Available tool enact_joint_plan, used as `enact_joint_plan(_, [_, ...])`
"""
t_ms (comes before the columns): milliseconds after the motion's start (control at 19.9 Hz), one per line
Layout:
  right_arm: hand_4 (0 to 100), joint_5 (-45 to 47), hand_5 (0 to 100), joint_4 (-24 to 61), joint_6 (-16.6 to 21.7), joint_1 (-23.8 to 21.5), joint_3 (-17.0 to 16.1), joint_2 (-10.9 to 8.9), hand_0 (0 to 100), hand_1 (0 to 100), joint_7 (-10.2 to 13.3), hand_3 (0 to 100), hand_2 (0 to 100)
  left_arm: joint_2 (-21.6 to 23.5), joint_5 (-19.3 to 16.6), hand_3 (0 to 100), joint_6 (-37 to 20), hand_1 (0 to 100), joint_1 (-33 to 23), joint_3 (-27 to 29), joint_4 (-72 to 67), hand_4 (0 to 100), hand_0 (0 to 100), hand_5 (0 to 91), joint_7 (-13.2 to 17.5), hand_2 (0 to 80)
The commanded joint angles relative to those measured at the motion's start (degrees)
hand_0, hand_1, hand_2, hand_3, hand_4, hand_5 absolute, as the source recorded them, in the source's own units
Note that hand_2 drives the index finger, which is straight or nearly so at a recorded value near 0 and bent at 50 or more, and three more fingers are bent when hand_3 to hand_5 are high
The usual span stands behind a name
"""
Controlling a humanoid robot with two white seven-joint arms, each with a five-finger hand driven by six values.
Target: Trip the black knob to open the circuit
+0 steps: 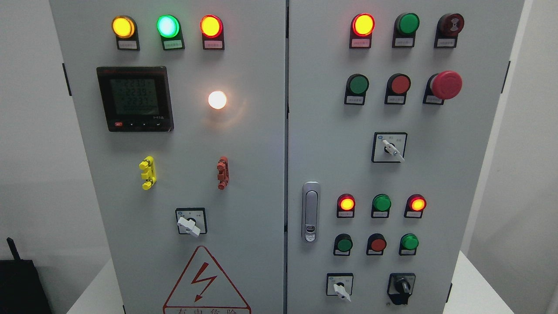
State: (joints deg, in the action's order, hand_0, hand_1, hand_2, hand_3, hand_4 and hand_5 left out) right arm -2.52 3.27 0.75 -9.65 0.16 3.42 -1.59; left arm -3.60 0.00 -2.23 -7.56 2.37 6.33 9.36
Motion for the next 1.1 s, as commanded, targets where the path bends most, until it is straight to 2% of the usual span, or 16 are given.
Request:
enact_joint_plan(0, [0,-0.02,0,-0.02,0.04,-0.02,1.78,0.01,0,4,-0.08,0,0,0.00,-1.32,0,-0.06,39,0.00,0.00,0.00,0,12,0.0,0.05,0.0])
enact_joint_plan(451, [0,0.33,0,0.07,0.30,-0.02,1.69,0.01,0,4,-0.70,0,0,0.00,-1.32,0,-0.06,39,0.00,0.00,0.00,0,12,0.0,0.05,0.0])
enact_joint_plan(702, [0,0.41,0,0.33,0.65,-0.02,0.90,0.10,0,4,-3.77,0,0,0.00,-1.32,0,-0.06,39,0.00,0.00,0.00,0,12,0.0,0.05,0.0])
enact_joint_plan(1053, [0,0.06,0,0.86,3.02,0.24,1.60,-0.08,0,5,-3.42,0,0,0.00,-1.32,0,0.03,39,0.00,0.00,0.00,0,12,0.0,0.05,0.0])
